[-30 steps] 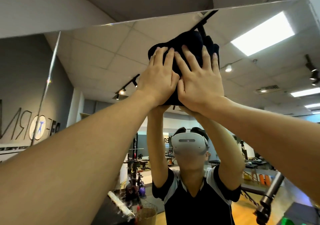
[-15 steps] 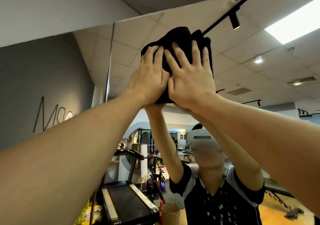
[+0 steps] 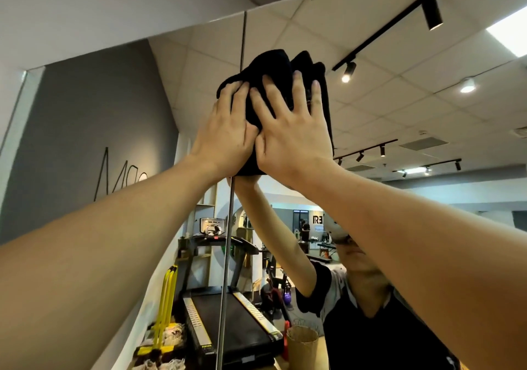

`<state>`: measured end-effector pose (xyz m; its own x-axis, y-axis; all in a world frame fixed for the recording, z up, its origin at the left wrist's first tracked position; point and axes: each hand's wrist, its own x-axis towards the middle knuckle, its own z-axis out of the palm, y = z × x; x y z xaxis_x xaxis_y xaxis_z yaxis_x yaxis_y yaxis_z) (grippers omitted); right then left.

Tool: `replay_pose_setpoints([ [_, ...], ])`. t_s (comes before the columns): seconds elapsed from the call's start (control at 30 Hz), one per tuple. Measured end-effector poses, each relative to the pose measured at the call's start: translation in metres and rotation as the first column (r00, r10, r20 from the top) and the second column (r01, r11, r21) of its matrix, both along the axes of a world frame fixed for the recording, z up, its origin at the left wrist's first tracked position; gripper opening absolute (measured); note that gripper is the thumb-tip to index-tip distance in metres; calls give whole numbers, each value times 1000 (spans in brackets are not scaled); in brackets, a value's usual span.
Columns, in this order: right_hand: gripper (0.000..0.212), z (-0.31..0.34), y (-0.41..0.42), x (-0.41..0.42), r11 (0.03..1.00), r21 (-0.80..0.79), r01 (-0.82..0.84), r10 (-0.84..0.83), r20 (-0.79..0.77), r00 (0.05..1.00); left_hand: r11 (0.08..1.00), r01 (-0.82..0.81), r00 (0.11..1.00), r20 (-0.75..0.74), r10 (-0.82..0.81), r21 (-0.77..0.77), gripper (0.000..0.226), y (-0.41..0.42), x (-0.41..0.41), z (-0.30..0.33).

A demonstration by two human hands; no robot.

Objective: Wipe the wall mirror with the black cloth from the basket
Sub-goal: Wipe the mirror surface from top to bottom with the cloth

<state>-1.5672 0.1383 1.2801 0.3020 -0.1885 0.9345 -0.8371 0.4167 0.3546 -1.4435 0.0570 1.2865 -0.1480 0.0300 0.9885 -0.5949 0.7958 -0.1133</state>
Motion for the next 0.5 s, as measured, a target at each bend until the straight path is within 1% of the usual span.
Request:
replay_pose_setpoints([
  [0.23,70,-19,-12,16,999,32,-13,13,-11,1000,1000,23,1000,-15,-23,10,67,-14,15,-23],
  [0.5,71,-72,-20,30,996,86,-40,39,11,999,999,-25,1000,11,24,28,75,-22,30,-76],
])
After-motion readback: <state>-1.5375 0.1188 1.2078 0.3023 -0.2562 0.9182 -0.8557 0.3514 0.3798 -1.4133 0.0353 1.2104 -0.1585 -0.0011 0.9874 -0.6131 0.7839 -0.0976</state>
